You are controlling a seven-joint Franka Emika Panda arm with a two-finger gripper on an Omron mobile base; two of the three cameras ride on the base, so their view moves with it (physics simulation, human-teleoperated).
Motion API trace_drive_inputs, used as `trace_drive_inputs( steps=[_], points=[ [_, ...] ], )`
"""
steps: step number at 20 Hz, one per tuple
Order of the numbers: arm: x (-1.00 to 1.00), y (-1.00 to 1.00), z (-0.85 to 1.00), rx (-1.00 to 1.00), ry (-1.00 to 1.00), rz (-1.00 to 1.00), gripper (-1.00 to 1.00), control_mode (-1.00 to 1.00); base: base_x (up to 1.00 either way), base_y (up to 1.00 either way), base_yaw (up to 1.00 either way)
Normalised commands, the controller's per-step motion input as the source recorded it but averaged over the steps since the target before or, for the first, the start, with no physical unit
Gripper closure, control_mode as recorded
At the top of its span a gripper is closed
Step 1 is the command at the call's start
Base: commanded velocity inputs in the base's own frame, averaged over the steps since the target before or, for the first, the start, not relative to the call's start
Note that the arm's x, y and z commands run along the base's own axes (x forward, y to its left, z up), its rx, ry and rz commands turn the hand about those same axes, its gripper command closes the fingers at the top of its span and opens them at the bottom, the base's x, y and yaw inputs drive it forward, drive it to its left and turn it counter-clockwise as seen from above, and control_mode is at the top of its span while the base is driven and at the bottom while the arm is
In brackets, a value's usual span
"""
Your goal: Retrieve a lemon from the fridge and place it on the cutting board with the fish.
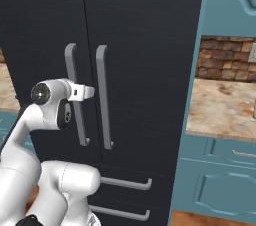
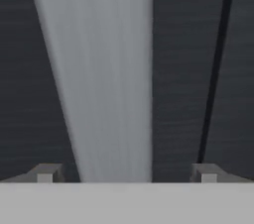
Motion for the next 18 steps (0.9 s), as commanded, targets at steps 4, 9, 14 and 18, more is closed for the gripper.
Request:
trace_drive_inputs(
  steps=[4,9,14,18],
  points=[
    [0.00,0.00,0.00,0.00,-0.02,0.00,1.00,-1.00,0.00,0.00,0.00],
    [0.00,0.00,0.00,0.00,0.00,0.00,1.00,-1.00,0.00,0.00,0.00],
    [-0.15,0.08,0.00,-0.07,0.00,-0.01,1.00,-1.00,0.00,0.00,0.00],
    [-0.55,0.13,0.01,-0.06,0.00,-0.01,1.00,-1.00,0.00,0.00,0.00]
  ],
)
